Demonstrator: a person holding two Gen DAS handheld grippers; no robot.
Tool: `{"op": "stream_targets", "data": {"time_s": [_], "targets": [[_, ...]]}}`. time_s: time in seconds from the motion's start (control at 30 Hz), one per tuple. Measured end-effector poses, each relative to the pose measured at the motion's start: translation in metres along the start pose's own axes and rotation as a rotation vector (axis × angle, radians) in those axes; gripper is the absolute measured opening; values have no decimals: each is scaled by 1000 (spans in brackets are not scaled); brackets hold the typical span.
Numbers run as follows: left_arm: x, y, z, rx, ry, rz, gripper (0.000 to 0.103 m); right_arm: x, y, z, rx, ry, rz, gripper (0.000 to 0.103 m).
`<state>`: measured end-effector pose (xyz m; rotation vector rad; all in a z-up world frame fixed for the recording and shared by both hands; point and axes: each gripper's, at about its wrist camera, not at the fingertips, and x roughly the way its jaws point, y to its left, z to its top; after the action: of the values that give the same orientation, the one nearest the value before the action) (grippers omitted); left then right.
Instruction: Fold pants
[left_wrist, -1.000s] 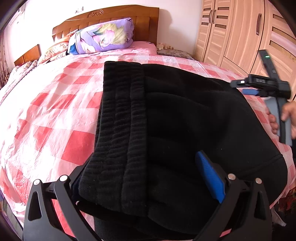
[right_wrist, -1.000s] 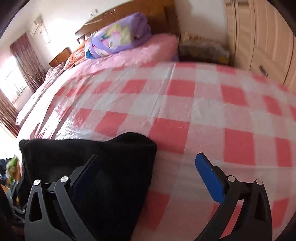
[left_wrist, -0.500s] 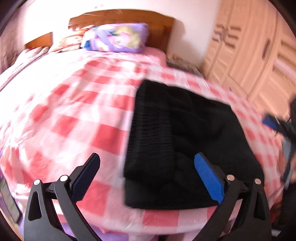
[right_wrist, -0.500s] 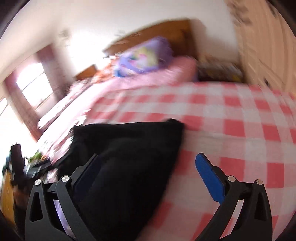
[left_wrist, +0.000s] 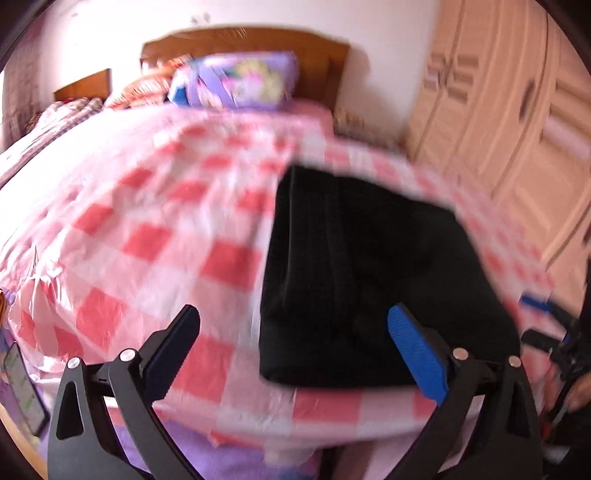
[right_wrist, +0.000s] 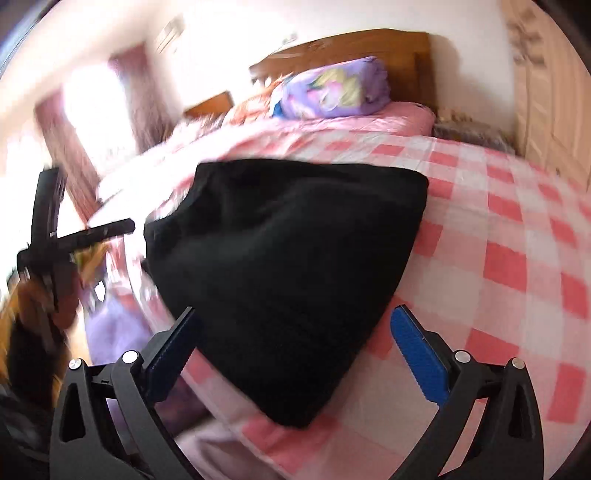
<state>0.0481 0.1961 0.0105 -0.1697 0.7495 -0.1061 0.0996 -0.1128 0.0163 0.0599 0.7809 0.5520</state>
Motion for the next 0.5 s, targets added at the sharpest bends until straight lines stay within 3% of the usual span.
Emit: {"op": "stream_targets", "data": {"time_s": [0.03, 0.1, 0.17, 0.2, 0.27, 0.4, 0.5], "targets": [[5, -1, 4, -8, -3, -4, 102, 10, 2, 0, 4, 19, -23, 99], [42, -6, 6, 10, 100, 11, 102, 38, 9, -7, -22, 103, -25, 99], [63, -8, 4, 38, 188, 27, 102, 33, 12, -11, -26, 80, -25, 99], [59, -5, 4, 18, 178, 6, 102, 29, 10, -10, -27, 127, 1, 99], [46, 4, 9, -11, 175, -49, 101, 14, 0, -10, 2, 130, 61, 99], [30, 43, 29, -207, 122, -202, 101, -10, -59, 6, 255, 66, 151, 99], [69, 59, 48, -278, 227, -289, 101, 20, -102, 15, 453, 153, 200, 99]]}}
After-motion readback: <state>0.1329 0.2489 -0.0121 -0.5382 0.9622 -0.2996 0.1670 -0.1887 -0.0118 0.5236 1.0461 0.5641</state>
